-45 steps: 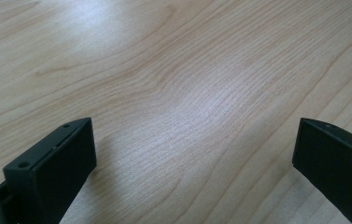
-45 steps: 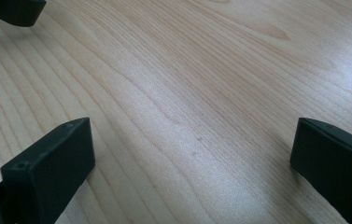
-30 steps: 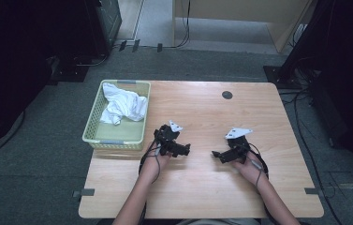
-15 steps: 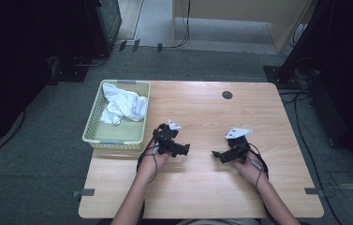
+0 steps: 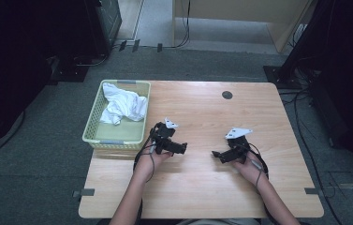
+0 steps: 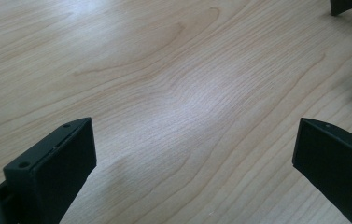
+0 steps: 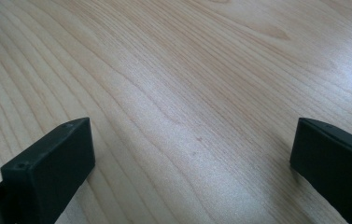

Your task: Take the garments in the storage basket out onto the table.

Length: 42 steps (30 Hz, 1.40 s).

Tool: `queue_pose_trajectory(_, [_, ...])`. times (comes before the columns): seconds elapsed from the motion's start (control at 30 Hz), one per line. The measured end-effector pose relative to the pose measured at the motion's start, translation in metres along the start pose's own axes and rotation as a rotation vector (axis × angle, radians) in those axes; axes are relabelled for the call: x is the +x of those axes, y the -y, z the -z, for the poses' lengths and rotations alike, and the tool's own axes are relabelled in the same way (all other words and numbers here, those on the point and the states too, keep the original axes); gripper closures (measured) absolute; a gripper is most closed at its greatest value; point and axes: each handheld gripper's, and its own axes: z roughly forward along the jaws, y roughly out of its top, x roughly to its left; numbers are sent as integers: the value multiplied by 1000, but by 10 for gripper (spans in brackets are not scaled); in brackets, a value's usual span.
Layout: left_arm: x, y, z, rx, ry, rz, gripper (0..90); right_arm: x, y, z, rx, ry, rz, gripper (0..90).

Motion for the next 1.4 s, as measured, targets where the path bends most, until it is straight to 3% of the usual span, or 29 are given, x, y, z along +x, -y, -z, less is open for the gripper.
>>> queue_pose_trajectory(0.4, [3,-1,7,-17,-7,0,0,0,0,0,0,0,0,0])
queue_pose_trajectory(0.5, [4,-2,9,-20,-25,-3,0,0,0,0,0,0,0,0])
queue_pose_trajectory(0.8, [8,-2,13,-19,-16,22,0,0,0,0,0,0,0,0])
queue_pose_trajectory(1.4, [12,-3,22,-37,-19,33,0,0,0,0,0,0,0,0])
